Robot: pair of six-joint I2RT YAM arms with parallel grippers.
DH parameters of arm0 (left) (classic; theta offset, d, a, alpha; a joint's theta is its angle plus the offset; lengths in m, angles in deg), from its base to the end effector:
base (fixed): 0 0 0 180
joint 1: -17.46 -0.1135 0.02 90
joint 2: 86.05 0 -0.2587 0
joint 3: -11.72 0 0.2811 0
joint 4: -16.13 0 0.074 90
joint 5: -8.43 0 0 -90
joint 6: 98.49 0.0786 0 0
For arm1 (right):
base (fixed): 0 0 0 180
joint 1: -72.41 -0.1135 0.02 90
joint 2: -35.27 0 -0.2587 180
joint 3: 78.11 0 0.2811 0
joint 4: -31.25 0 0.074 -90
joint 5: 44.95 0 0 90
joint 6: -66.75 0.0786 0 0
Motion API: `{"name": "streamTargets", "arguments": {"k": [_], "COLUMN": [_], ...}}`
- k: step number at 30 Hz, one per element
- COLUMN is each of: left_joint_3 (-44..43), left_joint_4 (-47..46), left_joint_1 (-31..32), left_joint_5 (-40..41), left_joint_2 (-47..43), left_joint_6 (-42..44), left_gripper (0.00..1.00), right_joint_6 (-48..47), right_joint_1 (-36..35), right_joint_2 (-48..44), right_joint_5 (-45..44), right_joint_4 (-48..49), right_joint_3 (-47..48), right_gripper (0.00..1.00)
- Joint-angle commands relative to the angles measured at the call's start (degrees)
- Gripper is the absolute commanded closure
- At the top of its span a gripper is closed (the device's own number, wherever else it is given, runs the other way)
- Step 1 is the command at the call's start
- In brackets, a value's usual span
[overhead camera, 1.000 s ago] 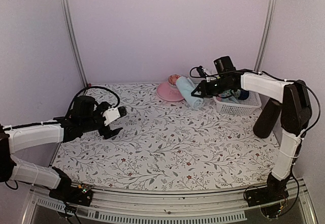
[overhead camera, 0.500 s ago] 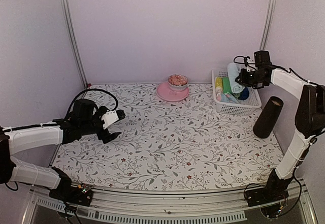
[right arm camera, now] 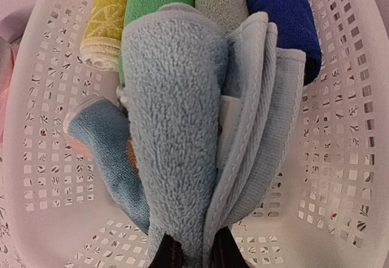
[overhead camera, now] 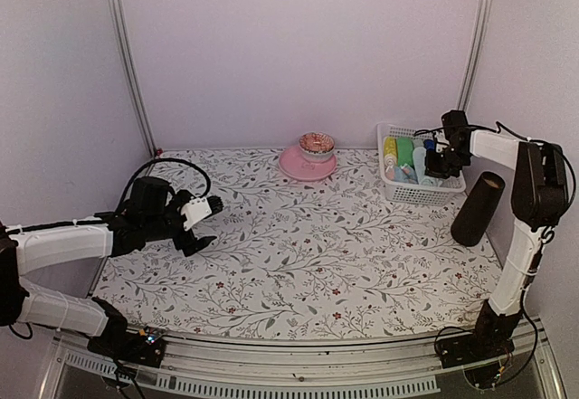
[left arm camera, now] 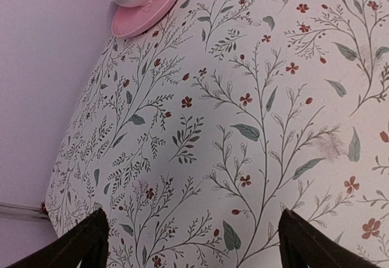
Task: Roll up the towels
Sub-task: Place the towel in the bin.
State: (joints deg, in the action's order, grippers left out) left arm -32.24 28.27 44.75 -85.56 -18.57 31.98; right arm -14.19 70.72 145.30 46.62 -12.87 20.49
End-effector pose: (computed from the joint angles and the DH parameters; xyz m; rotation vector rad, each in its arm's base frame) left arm 0.2663 -0.1436 0.1514 1.2542 1.7976 0.0533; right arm 0.4702 0.0160 0.1750 0.1527 2.5388 0.1086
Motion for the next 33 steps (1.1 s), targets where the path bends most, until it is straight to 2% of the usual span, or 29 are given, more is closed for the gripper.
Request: {"name": "streamTargets", "arguments": {"k": [1, 13, 23, 25, 27, 29, 31, 33], "left_joint_3": [1.0, 1.0, 0.9, 0.8, 0.6, 0.6, 0.6, 0.6], "left_joint_4": [-0.7, -0.8, -1.1, -1.1, -1.0, -1.0, -0.9, -0.7], "left_joint_1": [-0.7, -0.7, -0.7, -0.7, -0.7, -0.7, -0.7, -0.7], "left_joint_5": [0.3, 0.8, 1.2, 1.2, 1.3, 1.4, 1.2, 1.1], "left_joint_2": [0.4, 1.0, 1.8, 2.4, 2.7, 2.7, 2.4, 2.2], "left_joint_6": [-0.4, -0.4, -0.2, -0.3, -0.4, -0.4, -0.4, -0.5], "left_gripper": [0.03, 0.03, 0.03, 0.03, 0.03, 0.03, 0.03, 0.03], "right_joint_6": [-1.9, -2.6, -3.4, -3.5, -3.5, -3.6, -3.7, -3.6], "right_joint_1": [0.9, 1.1, 1.0, 1.1, 1.0, 1.0, 1.0, 1.0], "right_joint_2": [3.0, 10.9, 15.2, 13.5, 12.1, 10.7, 9.5, 8.4], "right_joint_5": [-1.5, -5.7, -2.0, -1.5, -1.8, -2.3, -3.1, -3.7], "right_joint_4": [-3.7, -9.3, -9.8, -9.1, -9.1, -9.4, -9.5, -9.6], "right_joint_3": [3.6, 8.8, 10.2, 9.6, 9.5, 9.5, 9.4, 9.3], "right_gripper": [0.98, 0.97, 0.95, 0.86, 0.63, 0.47, 0.38, 0.34]}}
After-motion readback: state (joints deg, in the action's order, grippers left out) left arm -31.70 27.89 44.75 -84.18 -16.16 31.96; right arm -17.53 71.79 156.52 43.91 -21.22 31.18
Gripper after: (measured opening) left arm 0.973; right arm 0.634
